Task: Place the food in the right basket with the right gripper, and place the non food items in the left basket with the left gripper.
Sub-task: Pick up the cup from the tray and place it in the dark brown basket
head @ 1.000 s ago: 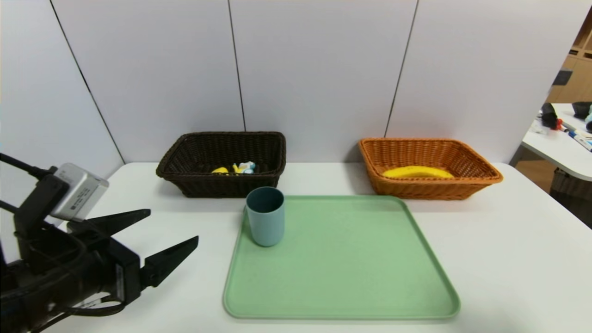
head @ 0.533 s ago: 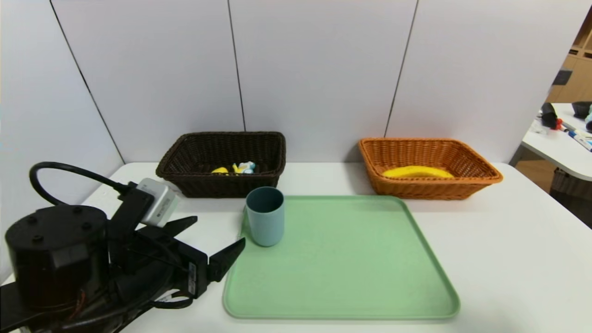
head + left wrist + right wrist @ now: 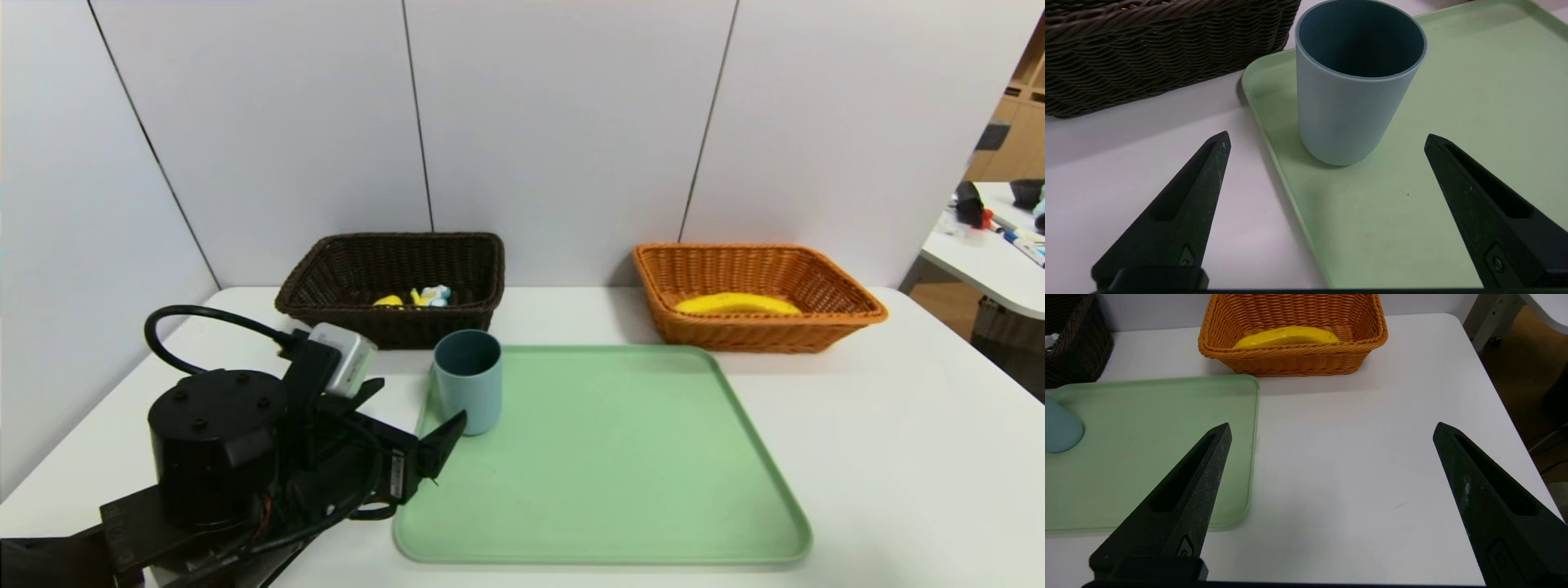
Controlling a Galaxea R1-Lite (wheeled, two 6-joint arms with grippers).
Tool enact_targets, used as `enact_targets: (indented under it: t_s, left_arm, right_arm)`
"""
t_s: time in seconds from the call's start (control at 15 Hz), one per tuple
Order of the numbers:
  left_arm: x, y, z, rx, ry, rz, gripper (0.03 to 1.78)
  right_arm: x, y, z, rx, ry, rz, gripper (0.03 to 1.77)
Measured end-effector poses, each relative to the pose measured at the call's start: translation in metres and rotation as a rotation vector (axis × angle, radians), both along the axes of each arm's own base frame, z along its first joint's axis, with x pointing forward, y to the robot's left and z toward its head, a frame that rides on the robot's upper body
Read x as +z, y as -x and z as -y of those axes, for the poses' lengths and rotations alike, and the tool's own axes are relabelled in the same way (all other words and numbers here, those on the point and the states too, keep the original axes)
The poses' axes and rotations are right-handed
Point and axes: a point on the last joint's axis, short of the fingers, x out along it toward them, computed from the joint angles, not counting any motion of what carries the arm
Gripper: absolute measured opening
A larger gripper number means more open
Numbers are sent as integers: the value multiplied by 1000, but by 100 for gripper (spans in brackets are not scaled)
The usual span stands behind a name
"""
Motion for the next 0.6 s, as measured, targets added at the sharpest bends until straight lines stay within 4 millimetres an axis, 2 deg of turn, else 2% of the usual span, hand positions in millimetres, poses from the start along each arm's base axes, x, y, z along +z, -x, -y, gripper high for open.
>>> enact_targets:
  t_s: [0.6]
  left_arm:
    - [-16,-22,31,-32,-5,-4,169]
  right_arm:
    - [0,0,0,1,1,-3,170]
